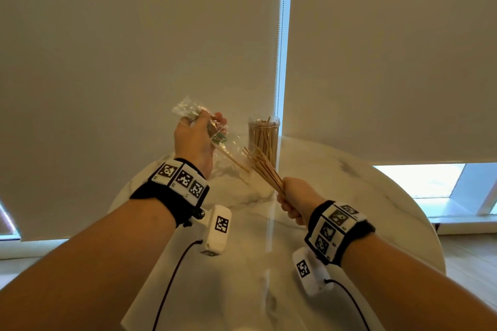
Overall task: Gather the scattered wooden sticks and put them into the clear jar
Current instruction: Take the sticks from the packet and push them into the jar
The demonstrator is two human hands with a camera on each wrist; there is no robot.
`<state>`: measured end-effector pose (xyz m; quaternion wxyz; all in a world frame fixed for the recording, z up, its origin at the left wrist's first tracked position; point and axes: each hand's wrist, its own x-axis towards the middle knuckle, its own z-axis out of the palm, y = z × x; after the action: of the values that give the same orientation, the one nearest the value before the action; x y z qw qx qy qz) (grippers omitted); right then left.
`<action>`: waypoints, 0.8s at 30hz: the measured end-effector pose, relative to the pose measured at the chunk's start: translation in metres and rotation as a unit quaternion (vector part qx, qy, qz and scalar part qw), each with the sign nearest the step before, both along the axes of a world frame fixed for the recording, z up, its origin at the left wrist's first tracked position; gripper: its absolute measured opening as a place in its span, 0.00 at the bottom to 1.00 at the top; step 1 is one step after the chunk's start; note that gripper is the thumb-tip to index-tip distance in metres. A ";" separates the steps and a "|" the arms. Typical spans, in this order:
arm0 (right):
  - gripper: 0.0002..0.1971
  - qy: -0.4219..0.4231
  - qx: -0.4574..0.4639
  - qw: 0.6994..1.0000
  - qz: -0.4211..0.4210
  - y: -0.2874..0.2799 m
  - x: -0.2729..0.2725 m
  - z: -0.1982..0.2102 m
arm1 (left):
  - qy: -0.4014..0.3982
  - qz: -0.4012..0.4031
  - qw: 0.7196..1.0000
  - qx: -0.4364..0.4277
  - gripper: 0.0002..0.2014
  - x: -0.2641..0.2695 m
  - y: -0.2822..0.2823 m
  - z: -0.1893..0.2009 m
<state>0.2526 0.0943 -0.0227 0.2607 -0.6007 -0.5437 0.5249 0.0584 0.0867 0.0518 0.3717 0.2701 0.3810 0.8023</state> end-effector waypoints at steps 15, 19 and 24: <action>0.09 -0.285 0.223 0.929 0.076 0.014 0.016 0.006 | 0.087 0.084 0.918 -0.377 0.63 -0.034 -0.009 -0.054; 0.14 -0.453 0.312 0.824 0.137 0.012 0.007 0.002 | 0.354 0.014 0.896 -0.268 0.52 0.003 -0.037 -0.020; 0.11 -0.518 0.412 0.729 0.176 -0.005 -0.012 0.009 | 0.739 -0.228 0.544 -0.324 0.27 0.058 -0.054 -0.014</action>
<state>0.2408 0.0889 -0.0137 0.0632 -0.5063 -0.8534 -0.1067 0.1168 0.0327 0.0379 0.1912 0.7068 0.6804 0.0288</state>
